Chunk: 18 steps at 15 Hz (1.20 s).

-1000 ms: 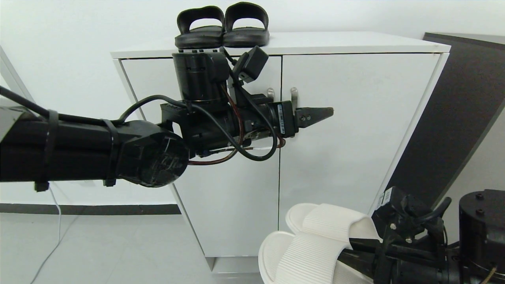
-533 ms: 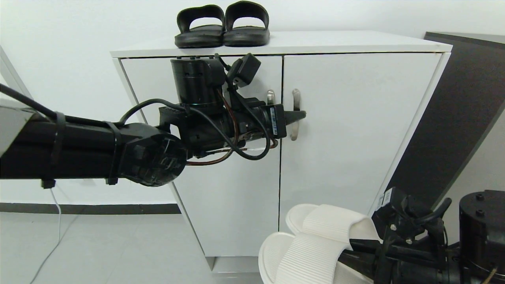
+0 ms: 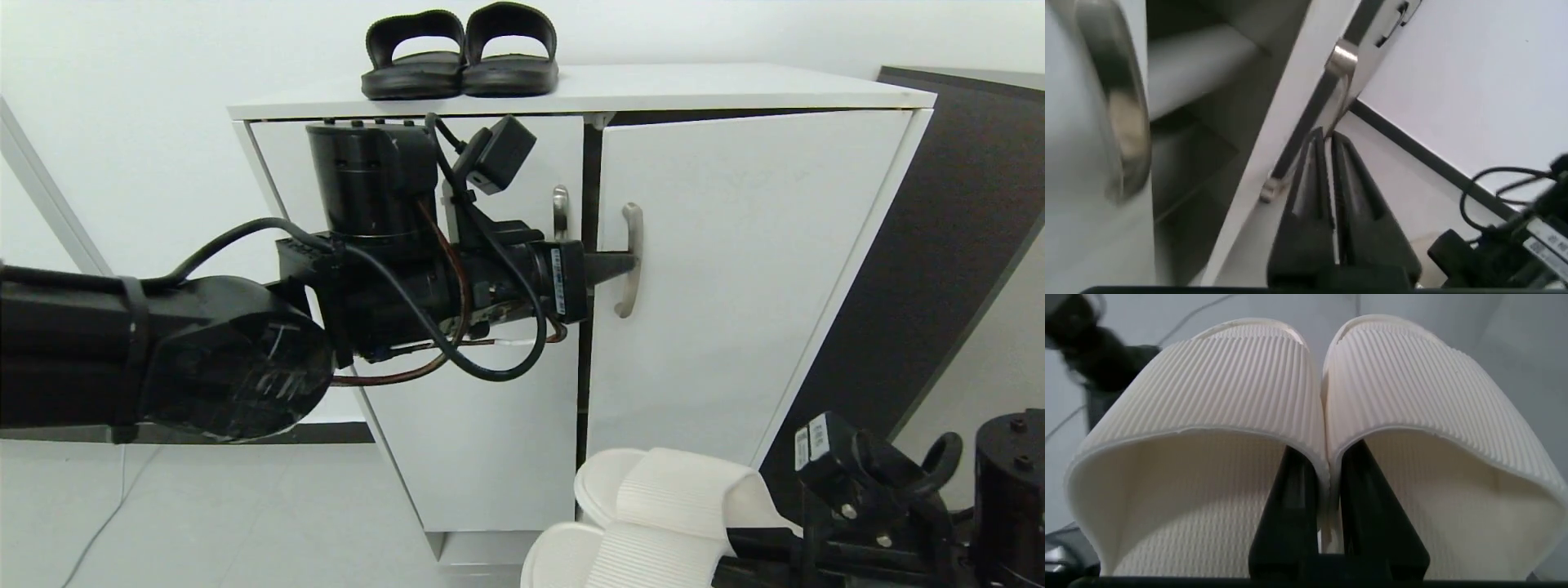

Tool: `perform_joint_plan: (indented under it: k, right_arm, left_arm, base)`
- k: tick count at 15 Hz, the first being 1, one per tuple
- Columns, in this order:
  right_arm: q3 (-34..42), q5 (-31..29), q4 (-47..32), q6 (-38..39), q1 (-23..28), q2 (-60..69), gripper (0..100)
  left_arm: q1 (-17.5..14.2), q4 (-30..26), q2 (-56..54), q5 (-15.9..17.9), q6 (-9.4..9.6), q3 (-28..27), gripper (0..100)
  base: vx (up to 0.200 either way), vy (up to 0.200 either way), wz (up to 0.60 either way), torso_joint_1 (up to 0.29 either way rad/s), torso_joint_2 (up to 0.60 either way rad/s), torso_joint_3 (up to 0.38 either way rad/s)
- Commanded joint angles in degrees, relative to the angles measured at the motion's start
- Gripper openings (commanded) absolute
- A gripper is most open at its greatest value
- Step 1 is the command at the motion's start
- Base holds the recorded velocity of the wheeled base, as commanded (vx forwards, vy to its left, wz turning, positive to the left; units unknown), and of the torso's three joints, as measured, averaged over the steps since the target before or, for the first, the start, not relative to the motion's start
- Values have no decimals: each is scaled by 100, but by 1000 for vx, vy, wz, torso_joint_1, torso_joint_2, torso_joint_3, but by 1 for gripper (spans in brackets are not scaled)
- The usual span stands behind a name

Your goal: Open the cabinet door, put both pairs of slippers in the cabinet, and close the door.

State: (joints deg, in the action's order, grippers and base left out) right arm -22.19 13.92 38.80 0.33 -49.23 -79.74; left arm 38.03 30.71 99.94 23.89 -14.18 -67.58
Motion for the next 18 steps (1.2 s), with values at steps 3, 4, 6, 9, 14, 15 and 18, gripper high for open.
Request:
perform_joint_plan:
  k: [3, 4, 6, 9, 14, 15, 18]
  right_arm:
    - [276, 454, -13, -42, -17, 468, 0]
    - [329, 568, -13, -165, -17, 503, 0]
    - [373, 612, -13, -332, -17, 494, 0]
    - [382, 603, -13, -349, -17, 486, 0]
    - [382, 594, -22, -358, -17, 450, 0]
    - [382, 594, -22, -349, -17, 442, 0]
    - [382, 594, -22, -358, -17, 424, 0]
  left_arm:
    - [336, 190, -757, -25, 12, 676, 0]
    - [336, 225, -862, -25, 12, 808, 0]
    - [248, 243, -915, -34, -24, 835, 0]
    - [-191, 401, -625, 19, -419, 606, 0]
    - [-226, 893, 254, 10, -727, -167, 0]
    - [-226, 858, 395, 10, -736, -352, 0]
    - [-226, 788, 632, 10, -736, -712, 0]
  base:
    - [0, 0, 0, 0, 0, 0]
    - [0, 0, 0, 0, 0, 0]
    - [0, 0, 0, 0, 0, 0]
    - [0, 0, 0, 0, 0, 0]
    - [0, 0, 0, 0, 0, 0]
    - [0, 0, 0, 0, 0, 0]
    - [0, 0, 0, 0, 0, 0]
